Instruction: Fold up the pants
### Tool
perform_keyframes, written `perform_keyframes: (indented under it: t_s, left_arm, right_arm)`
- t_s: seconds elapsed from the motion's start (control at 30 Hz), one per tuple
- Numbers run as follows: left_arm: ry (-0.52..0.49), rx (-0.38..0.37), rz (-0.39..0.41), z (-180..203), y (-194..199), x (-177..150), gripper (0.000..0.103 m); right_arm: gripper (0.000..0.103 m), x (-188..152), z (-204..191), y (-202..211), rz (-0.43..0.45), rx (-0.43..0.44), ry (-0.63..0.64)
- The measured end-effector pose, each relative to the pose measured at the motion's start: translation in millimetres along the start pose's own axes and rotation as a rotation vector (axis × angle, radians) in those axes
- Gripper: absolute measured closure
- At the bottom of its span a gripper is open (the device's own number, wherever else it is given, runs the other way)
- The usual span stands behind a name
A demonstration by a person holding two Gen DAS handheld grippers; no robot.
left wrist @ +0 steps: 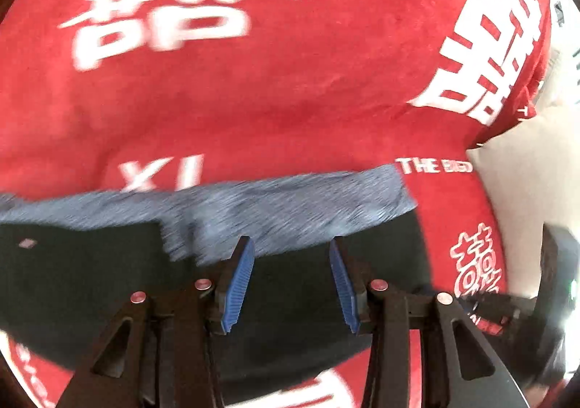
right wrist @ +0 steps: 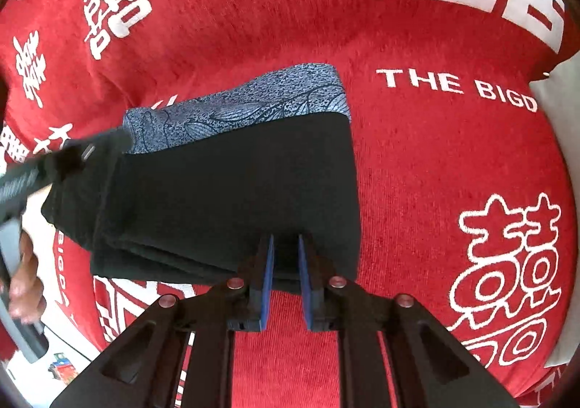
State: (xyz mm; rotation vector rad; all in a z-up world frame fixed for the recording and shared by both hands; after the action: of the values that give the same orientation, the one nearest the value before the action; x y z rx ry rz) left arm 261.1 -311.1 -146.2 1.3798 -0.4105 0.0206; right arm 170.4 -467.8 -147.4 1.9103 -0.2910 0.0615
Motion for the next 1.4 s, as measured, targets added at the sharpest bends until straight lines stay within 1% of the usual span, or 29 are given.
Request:
perform_keyframes:
  t_s: [0.03, 0.1, 0.13, 0.17, 0.2, 0.27, 0.3, 0.37, 0.4, 0.57, 0.67, 0.8, 0.93, 1.0, 1.17, 1.2, 1.23, 1.27, 1.3, 1.37, 1.4]
  left_arm:
    - [-0.015, 0.008, -0.006, 6, -9, 3, 0.049]
    - [-0.022, 0.067, -0.045, 6, -31, 3, 0.048]
    - [-0.003, 0.070, -0.074, 0, -39, -1, 0.048]
    - [0.019, 0.048, -0.078, -7, -41, -7, 0.048]
    - [0.033, 0.025, -0.062, -15, -38, -13, 0.048]
    - [0.017, 0.008, -0.070, -22, -31, -30, 0.048]
    - [0.001, 0.011, -0.077, -21, -30, -38, 0.048]
    - [-0.062, 0.049, -0.051, -14, -23, -53, 0.048]
    - [-0.072, 0.061, -0.045, -14, -22, -59, 0.048]
    - [-0.035, 0.059, -0.048, -16, -13, -63, 0.048]
    - [-0.044, 0.095, -0.046, -16, -8, -69, 0.048]
    - [0.032, 0.117, -0.059, -28, 4, -75, 0.048]
    - [0.084, 0.146, -0.057, -43, 17, -85, 0.048]
    - [0.096, 0.154, -0.056, -49, 22, -90, 0.048]
    - [0.117, 0.165, -0.058, -65, 26, -101, 0.048]
    - [0.124, 0.165, -0.062, -68, 26, -103, 0.048]
    - [0.127, 0.159, -0.095, -72, 25, -105, 0.048]
    - [0.133, 0.161, -0.097, -75, 24, -107, 0.048]
    - [0.141, 0.166, -0.101, -79, 23, -110, 0.047]
    - [0.153, 0.176, -0.111, -85, 20, -113, 0.047]
    - [0.163, 0.178, -0.117, -90, 20, -115, 0.047]
  right_arm:
    - [0.088, 0, -1, -1, 0.000, -0.001, 0.002]
    - [0.088, 0, 0, 1, -0.003, -0.002, 0.002]
    - [0.088, 0, 0, 2, -0.003, 0.000, -0.002]
    - [0.088, 1, 0, 1, -0.002, 0.005, -0.005]
    - [0.088, 2, 2, 3, -0.002, 0.010, -0.006]
    - [0.088, -1, 2, 5, 0.003, 0.018, -0.005]
    - [0.088, -2, 2, 5, 0.006, 0.021, -0.005]
    - [0.088, -6, 1, 8, 0.013, 0.026, -0.007]
    - [0.088, -6, 1, 8, 0.015, 0.031, -0.012]
    - [0.088, -6, -7, 20, 0.027, 0.051, -0.015]
    - [0.088, 1, -11, 24, 0.044, 0.061, -0.012]
    - [0.088, 13, -13, 19, 0.044, 0.081, -0.019]
    - [0.087, 23, -19, 9, 0.023, 0.137, -0.045]
    - [0.087, 30, -29, 3, 0.019, 0.189, -0.046]
    - [0.087, 58, -62, -27, 0.032, 0.265, -0.020]
    - [0.087, 62, -65, -35, 0.031, 0.270, -0.026]
    - [0.087, 68, -70, -48, 0.025, 0.279, -0.038]
    - [0.087, 72, -75, -59, 0.019, 0.280, -0.041]
    - [0.087, 73, -80, -74, -0.005, 0.281, -0.038]
    - [0.087, 65, -94, -111, -0.107, 0.282, -0.035]
    - [0.083, 60, -103, -110, -0.073, 0.258, 0.001]
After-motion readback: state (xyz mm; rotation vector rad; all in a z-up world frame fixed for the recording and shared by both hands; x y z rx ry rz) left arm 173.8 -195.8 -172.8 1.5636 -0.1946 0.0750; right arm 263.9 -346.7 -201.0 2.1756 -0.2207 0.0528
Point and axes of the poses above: each gripper's, at about its wrist camera, not at the fingertips, and y roughly against the way its jaws point, z to its right, x to its top, the point moved 1 cm from there along -y, roughly the way its jaws point, and after that the axes turned 12 degrees about x, right-handed, at the moved point
